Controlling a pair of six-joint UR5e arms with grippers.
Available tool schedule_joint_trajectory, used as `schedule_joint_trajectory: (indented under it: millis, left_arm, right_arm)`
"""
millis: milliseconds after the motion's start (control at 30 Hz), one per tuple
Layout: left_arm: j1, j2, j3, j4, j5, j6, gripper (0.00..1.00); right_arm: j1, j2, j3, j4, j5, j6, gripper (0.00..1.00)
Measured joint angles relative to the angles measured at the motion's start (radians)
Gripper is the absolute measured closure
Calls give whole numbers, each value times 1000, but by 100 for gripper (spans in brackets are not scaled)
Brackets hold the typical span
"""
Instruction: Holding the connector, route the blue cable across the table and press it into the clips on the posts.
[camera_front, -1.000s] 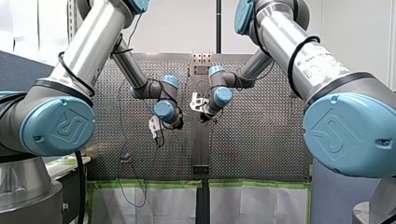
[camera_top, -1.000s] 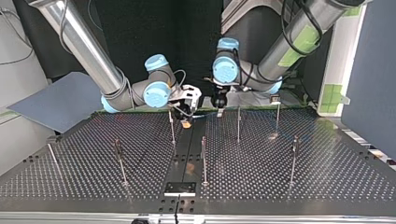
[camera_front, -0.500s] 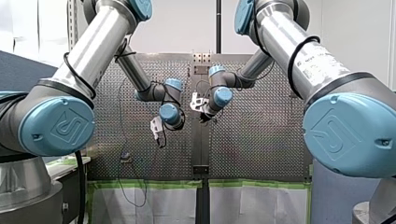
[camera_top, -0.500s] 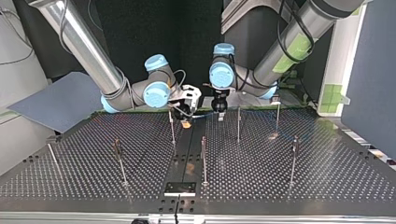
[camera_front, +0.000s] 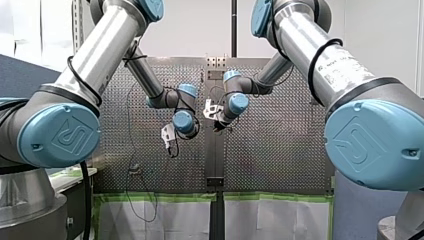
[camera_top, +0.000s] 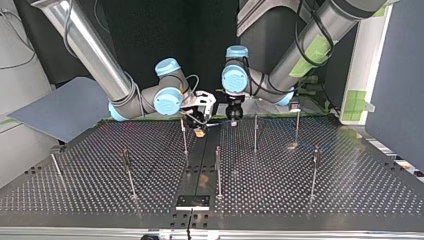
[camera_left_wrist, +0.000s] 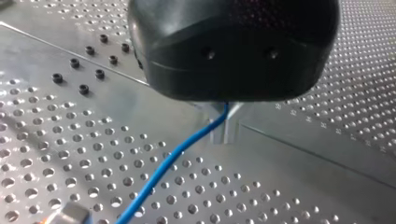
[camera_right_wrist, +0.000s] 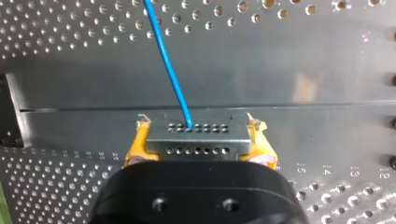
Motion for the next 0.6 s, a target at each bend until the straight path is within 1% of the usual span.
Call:
schedule_joint_trajectory:
  millis: [167, 300, 433, 600]
  left_arm:
    - [-2, 8, 7, -18, 6, -17, 100]
    - [-4, 33, 8, -37, 6, -35, 100]
    - [-5, 63, 8, -61, -7, -45, 100]
    - [-10, 103, 9, -98, -20, -33, 100]
  right_arm:
    - [-2, -2, -4, 1, -2, -4, 100]
    - [-4, -23, -6, 3, -2, -4, 100]
    - [-6, -54, -6, 4, -3, 7, 100]
    - [-8, -101, -7, 5, -3, 24, 100]
